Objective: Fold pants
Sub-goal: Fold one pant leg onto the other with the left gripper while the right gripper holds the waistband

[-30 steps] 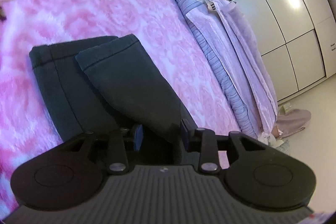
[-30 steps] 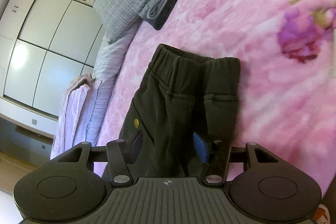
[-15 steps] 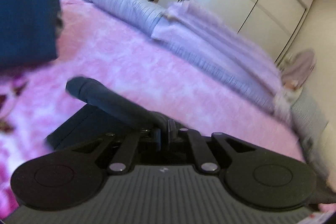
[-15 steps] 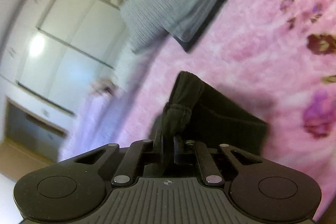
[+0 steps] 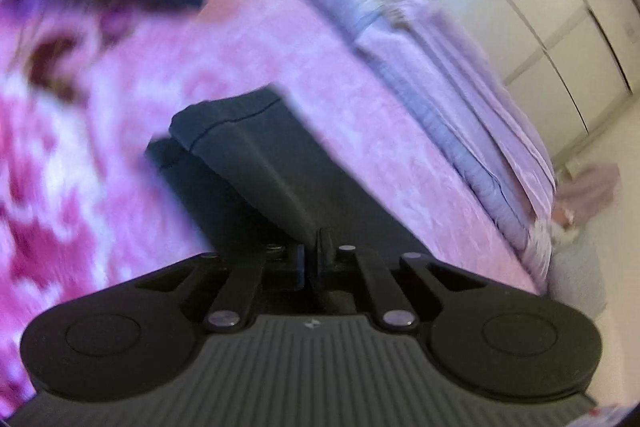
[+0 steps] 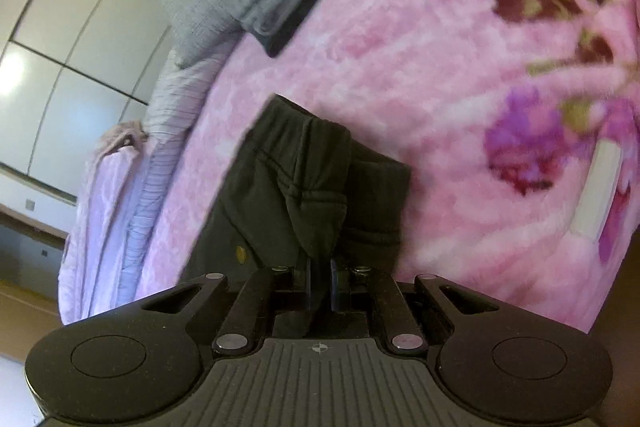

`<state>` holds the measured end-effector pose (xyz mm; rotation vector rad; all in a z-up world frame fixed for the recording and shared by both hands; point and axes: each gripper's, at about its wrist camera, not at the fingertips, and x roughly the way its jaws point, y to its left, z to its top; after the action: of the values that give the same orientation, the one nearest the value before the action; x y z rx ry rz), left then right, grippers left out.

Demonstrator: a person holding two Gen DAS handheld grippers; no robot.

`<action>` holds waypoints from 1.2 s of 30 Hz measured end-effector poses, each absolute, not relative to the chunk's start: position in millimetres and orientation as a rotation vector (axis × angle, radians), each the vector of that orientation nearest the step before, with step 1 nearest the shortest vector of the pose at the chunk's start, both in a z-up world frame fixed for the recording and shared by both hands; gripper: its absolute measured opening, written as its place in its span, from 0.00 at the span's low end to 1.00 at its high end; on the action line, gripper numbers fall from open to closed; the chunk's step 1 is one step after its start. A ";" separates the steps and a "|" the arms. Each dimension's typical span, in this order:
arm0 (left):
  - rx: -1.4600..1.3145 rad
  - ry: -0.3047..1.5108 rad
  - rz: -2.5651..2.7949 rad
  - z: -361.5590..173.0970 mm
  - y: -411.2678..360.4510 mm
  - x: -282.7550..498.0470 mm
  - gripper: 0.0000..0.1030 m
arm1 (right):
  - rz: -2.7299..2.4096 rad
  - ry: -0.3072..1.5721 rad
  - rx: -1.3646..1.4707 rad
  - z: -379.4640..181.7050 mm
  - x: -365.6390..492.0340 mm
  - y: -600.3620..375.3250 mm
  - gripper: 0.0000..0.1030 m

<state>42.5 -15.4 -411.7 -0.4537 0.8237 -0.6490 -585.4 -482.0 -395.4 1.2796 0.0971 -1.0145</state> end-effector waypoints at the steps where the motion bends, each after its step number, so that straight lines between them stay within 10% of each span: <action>1: -0.407 0.790 -0.670 -405.6 -15.7 39.4 0.03 | -1.004 0.087 1.266 -388.1 -585.3 -481.9 0.05; 26: -0.254 0.804 -0.634 -423.7 -27.7 42.3 0.06 | -1.065 0.104 1.255 -424.0 -589.9 -454.1 0.04; 36: -0.204 0.783 -0.624 -405.0 -17.1 35.8 0.18 | -1.269 0.105 0.936 -365.6 -581.7 -434.9 0.23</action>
<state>35.8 -17.1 -405.0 -0.2043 0.7825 -0.6239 -581.7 -434.9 -365.6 0.9359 0.1050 -1.2687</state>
